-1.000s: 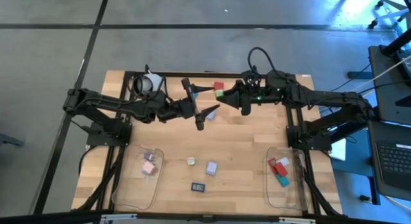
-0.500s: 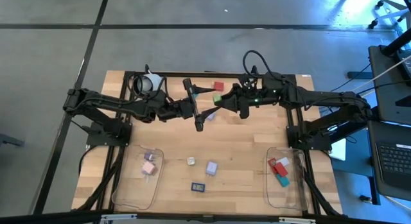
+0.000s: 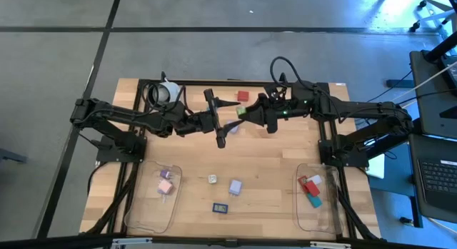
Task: Pick & Place Office items
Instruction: Put the top green adapter into the left transparent bin
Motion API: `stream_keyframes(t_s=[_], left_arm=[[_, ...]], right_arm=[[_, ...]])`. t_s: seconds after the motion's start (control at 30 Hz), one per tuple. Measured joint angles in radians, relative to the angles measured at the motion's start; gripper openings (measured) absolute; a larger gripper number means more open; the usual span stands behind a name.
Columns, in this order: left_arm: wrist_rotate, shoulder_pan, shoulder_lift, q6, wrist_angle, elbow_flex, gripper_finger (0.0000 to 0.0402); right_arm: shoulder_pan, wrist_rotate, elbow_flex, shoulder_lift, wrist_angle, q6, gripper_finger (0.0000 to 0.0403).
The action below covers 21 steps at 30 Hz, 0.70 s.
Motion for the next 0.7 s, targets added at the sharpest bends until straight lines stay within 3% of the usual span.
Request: stream_keyframes(t_s=[0.27,0.53,0.7], left_arm=[[0.027,0.000,-0.001,0.009,-0.013,0.000,0.0159],[0.028,0.000,-0.001,0.008,-0.013,0.000,0.0159],[0.024,-0.006,0.000,-0.007,-0.017,0.000,0.0159]], right_arm=[[0.000,-0.001,0.000,0.000,0.000,0.011,0.0146],[0.000,-0.004,0.000,0.000,-0.001,0.009,0.0147],[0.000,-0.008,0.001,0.000,-0.017,0.008,0.0182]])
